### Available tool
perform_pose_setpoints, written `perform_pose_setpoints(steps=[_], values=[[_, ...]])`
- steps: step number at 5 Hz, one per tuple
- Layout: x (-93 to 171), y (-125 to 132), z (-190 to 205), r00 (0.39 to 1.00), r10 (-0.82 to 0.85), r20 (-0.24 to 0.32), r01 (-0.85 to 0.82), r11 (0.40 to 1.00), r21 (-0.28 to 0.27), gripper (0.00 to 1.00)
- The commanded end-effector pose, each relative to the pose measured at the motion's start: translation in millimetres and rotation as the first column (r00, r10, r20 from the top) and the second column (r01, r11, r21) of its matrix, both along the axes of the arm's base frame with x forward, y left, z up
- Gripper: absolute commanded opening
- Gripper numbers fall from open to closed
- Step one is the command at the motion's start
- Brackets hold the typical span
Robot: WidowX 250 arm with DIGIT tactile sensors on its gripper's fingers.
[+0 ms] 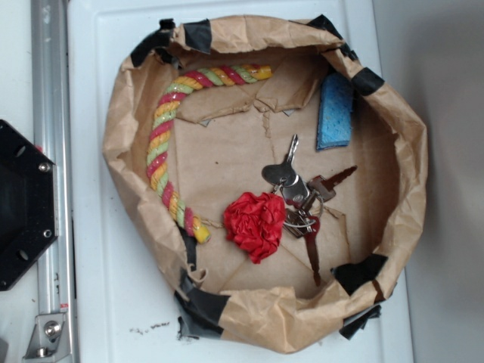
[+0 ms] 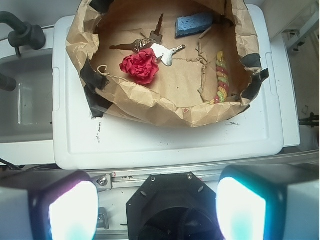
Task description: Grab the multicolored rope.
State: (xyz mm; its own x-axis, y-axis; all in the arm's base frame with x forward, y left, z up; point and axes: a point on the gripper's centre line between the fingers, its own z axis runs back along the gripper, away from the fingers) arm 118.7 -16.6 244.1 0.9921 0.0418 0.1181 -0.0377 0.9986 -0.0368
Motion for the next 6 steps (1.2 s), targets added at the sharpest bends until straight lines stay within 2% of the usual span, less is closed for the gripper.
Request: perform_pose_setpoints(steps=[1, 2, 3, 4, 5, 6], values=[[0.0, 0.0, 0.0, 1.0, 0.0, 0.0, 0.0, 1.0, 0.0, 1.0], [50.1, 13.8, -33.0, 0.986, 0.142, -0.089, -0.138, 0.989, 0.044, 1.0], [98.0, 17.1, -72.9, 0.963, 0.245, -0.112, -0.247, 0.969, -0.006, 1.0], [125.8, 30.6, -121.1, 0.893, 0.427, -0.141, -0.413, 0.903, 0.119, 1.0], [122.4, 46.9, -171.2, 0.839, 0.521, -0.158, -0.488, 0.848, 0.204, 1.0], [115.4, 58.0, -201.9, 0.84, 0.525, -0.135, -0.488, 0.841, 0.231, 1.0]])
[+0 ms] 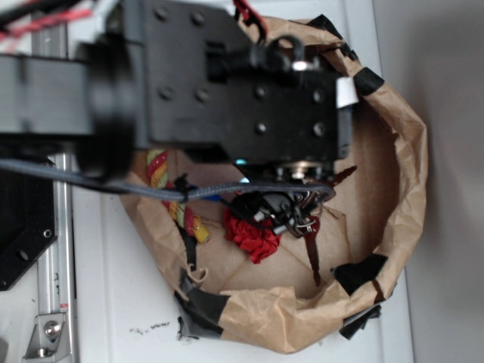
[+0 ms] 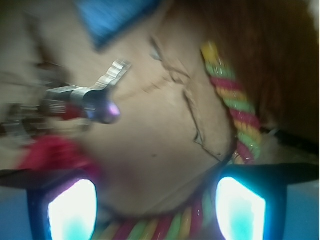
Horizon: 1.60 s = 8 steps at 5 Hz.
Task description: Grab the multicolored rope.
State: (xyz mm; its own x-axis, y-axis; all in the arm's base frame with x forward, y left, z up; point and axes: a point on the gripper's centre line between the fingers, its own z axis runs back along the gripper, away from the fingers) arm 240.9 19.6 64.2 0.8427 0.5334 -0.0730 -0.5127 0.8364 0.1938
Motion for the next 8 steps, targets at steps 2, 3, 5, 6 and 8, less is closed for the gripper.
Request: perform_pose_setpoints(steps=[2, 3, 5, 6, 8], values=[[-28.9, 53.4, -47.3, 0.997, -0.06, 0.042, 0.06, 0.998, 0.016, 1.0], [-27.3, 61.5, -62.5, 0.995, -0.087, 0.054, 0.092, 0.991, -0.093, 0.77], [-34.8, 62.4, -52.9, 0.992, -0.11, 0.068, 0.113, 0.993, -0.042, 0.0], [-38.6, 67.6, -35.4, 0.988, -0.11, 0.104, 0.112, 0.994, -0.007, 1.0], [-36.1, 93.0, -30.8, 0.995, -0.063, 0.076, 0.049, 0.984, 0.171, 1.0]])
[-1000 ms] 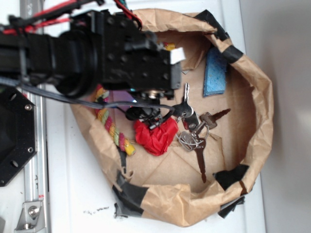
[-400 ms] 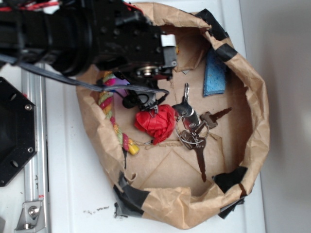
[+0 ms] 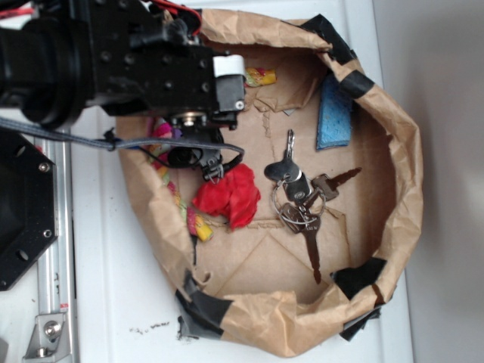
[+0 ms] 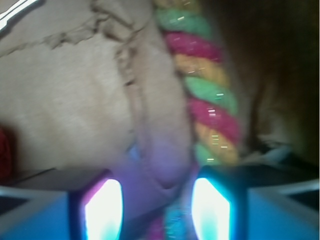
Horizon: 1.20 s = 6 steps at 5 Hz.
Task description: Grab the multicolored rope.
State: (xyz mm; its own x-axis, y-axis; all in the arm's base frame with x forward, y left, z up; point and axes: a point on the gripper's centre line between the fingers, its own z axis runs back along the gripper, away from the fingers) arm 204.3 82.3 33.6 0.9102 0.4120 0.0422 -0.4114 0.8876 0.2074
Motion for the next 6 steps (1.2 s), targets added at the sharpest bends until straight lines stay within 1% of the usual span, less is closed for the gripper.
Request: perform_pose_setpoints(steps=[1, 2, 3, 4, 5, 6], values=[[8.4, 32.6, -11.3, 0.995, 0.09, -0.034, -0.082, 0.978, 0.192, 1.0], [12.0, 33.0, -23.1, 0.995, 0.076, -0.07, -0.064, 0.984, 0.168, 1.0], [17.4, 27.9, -34.5, 0.996, 0.013, -0.094, 0.0, 0.991, 0.132, 1.0], [21.3, 20.5, -33.8, 0.994, -0.072, -0.077, 0.08, 0.99, 0.118, 1.0], [23.0, 12.2, -31.6, 0.972, -0.233, 0.002, 0.233, 0.971, -0.046, 0.36], [22.4, 3.1, -23.4, 0.926, -0.369, 0.083, 0.377, 0.917, -0.127, 0.0]])
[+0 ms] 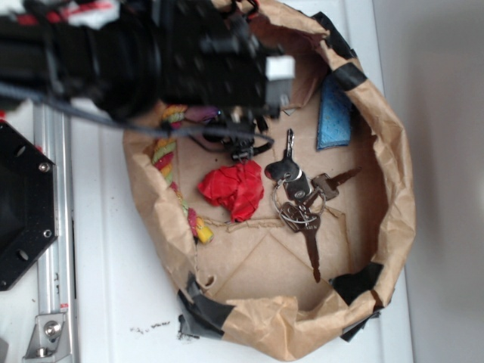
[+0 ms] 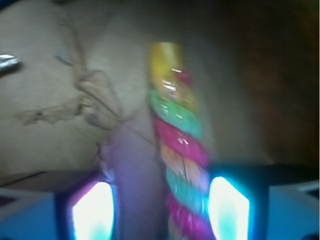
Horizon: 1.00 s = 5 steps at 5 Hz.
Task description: Grab the multicolored rope.
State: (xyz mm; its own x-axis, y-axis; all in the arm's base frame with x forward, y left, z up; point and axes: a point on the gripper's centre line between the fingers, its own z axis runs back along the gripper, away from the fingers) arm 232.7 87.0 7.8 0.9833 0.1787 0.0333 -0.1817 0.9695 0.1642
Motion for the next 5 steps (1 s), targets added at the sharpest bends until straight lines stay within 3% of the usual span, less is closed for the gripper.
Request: perform_pose_setpoints(steps=[1, 2, 4, 5], values=[[-7.5, -10.9, 2.8, 0.938, -0.325, 0.121, 0.344, 0.915, -0.209, 0.0], [-5.7, -17.3, 10.0, 0.863, -0.454, 0.221, 0.5, 0.829, -0.251, 0.0], [-4.5, -29.3, 20.7, 0.839, -0.502, 0.209, 0.54, 0.815, -0.21, 0.0], [1.3, -52.7, 57.1, 0.876, -0.443, 0.193, 0.473, 0.866, -0.16, 0.0]])
